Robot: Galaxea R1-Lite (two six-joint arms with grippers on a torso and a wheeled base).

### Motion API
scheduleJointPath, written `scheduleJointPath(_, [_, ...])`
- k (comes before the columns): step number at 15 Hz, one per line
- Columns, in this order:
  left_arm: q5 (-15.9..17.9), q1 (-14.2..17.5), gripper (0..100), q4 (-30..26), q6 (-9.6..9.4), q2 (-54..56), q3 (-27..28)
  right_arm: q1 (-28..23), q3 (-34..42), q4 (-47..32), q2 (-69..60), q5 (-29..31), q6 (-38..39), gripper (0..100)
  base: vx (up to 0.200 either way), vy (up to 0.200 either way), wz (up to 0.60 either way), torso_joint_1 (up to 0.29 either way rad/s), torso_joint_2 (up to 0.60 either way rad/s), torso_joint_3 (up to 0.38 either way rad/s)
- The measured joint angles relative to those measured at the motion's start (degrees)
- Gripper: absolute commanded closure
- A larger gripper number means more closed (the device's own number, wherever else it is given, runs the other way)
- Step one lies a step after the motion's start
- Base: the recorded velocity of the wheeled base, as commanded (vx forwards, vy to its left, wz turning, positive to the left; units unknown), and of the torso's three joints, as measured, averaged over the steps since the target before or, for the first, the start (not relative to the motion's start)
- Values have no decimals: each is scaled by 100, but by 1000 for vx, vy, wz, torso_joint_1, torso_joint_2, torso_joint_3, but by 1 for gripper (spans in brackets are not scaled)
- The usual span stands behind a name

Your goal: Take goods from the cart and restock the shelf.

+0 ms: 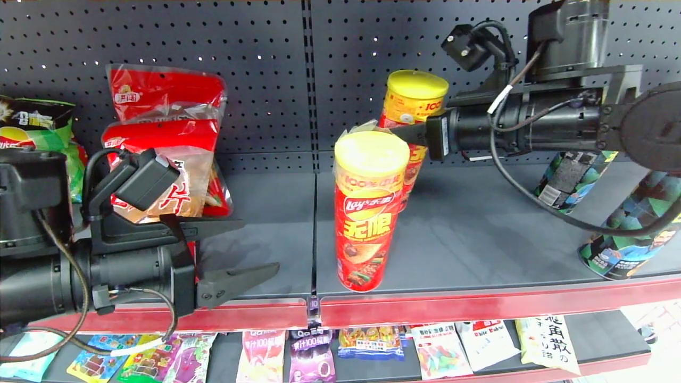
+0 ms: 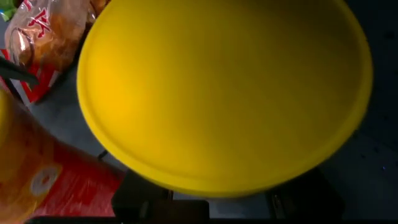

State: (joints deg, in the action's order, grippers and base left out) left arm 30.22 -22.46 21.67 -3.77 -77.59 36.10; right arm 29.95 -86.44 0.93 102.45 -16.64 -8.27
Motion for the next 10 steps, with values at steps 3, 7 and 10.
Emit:
scheduleJointPath(3, [13, 46, 0, 2, 7, 61, -32, 94, -335, -11, 380, 6, 0, 100, 0, 0, 0, 0, 0, 0])
scheduleJointPath(7, [29, 66, 0, 0, 7, 69, -33, 111, -700, 0, 763, 9, 12, 100, 0, 0, 0, 0, 0, 0])
scheduleJointPath(10, [29, 66, 0, 0, 7, 56, -2, 116, -783, -2, 909, 9, 28, 100, 0, 0, 0, 0, 0, 0])
